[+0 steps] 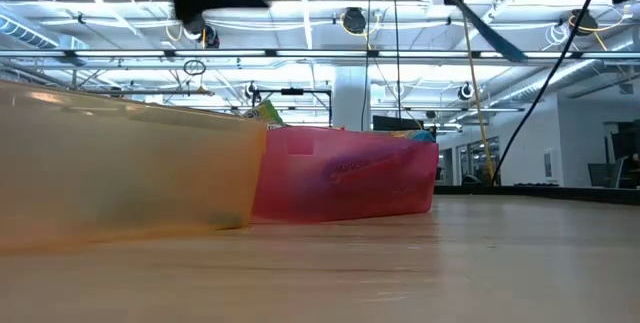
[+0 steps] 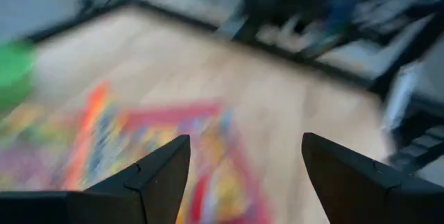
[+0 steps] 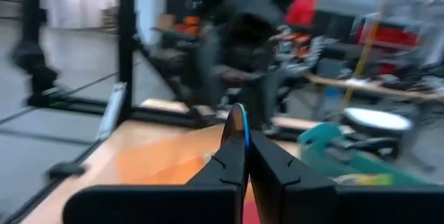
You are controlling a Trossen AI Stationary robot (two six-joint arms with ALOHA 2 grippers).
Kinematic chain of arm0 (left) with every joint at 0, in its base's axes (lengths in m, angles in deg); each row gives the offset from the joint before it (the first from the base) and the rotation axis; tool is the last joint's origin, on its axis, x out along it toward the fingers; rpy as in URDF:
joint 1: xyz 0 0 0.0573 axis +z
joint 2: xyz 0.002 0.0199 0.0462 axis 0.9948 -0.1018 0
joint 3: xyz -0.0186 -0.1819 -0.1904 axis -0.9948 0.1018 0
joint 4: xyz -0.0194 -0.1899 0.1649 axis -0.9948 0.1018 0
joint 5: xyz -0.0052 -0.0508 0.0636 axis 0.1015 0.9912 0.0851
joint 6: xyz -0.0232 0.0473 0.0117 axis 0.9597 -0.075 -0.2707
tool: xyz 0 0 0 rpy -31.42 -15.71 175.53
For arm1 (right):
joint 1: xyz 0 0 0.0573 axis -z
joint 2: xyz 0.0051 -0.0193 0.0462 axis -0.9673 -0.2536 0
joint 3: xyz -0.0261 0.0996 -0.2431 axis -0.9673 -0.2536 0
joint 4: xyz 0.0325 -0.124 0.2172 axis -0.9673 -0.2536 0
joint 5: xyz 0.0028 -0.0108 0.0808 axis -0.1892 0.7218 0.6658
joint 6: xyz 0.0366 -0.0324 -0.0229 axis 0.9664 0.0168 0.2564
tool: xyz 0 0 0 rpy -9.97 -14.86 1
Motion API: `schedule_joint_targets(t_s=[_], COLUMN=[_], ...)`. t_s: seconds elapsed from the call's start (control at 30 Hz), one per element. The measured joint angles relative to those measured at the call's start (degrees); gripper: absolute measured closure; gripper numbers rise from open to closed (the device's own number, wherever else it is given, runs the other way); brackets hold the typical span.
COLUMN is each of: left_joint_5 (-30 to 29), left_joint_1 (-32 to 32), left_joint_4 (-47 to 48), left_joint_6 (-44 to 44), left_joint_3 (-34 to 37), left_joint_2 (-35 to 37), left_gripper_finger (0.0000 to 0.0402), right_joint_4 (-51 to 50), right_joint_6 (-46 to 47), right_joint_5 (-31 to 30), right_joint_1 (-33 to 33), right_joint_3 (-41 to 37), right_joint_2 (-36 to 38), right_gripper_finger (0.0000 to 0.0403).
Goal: Pick & Place Food Item
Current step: Put the blue green spoon into the orange bin
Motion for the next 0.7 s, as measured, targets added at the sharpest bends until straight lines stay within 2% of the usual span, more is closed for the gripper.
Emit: schedule_joint_targets(t_s=[0.17,0.3,0.43,0.53,0.7], left_joint_5=[4.4,6.5,7.7,8.7,9.7], left_joint_1=[0.1,1.0,2.6,4.1,6.4], left_joint_4=[-20.1,-35.0,-47.7,-52.7,-51.9], left_joint_6=[-12.2,-19.4,-24.0,-24.7,-22.2], left_joint_3=[0.0,0.0,0.0,-0.1,-0.3], left_joint_2=[-7.2,-13.5,-19.0,-21.3,-21.7], left_gripper_finger=[0.0119,0.0119,0.0119,0.0119,0.0119], right_joint_4=[1.8,2.7,9.0,12.6,18.6], right_joint_6=[-4.1,-5.1,-5.8,-6.9,-8.0], right_joint_5=[-4.3,-4.4,-4.3,-4.2,-2.3], right_joint_1=[0.2,1.1,2.2,2.8,3.3], right_joint_3=[2.9,4.3,4.7,4.7,4.6], right_joint_2=[0.0,-0.3,-3.6,-6.7,-10.4], right_gripper_finger=[0.0402,0.0402,0.0402,0.0402,0.0403])
